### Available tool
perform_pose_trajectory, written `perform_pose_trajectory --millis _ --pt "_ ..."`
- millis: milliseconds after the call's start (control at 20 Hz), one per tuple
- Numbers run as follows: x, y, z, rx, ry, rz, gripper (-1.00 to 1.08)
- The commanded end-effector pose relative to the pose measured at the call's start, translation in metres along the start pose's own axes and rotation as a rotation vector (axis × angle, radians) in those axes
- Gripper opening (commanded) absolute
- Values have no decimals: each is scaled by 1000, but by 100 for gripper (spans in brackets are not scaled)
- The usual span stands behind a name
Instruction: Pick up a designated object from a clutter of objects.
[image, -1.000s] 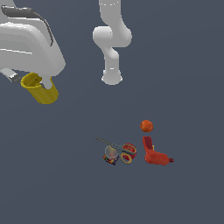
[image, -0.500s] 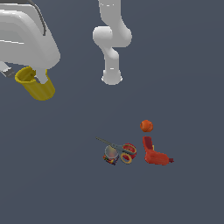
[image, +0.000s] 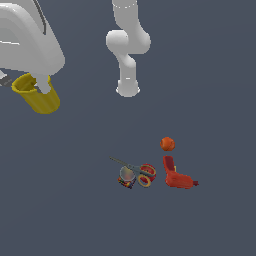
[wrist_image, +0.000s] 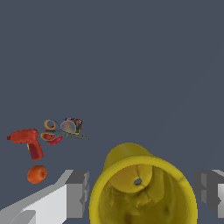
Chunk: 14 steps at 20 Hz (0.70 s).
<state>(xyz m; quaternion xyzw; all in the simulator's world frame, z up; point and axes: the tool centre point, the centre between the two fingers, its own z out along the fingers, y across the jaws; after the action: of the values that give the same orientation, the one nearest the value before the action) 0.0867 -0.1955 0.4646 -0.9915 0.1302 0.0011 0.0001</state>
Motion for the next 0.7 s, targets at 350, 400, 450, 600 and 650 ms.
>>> perform_pose_trajectory --millis 350,400,450,600,650 --pt "10 0 -17 0 2 0 -100" --pt "11 0 -18 0 2 0 -100" --pt "12 0 -19 0 2 0 -100" --pt "13 0 -20 0 2 0 -100" --pt "13 0 -20 0 2 0 -100"
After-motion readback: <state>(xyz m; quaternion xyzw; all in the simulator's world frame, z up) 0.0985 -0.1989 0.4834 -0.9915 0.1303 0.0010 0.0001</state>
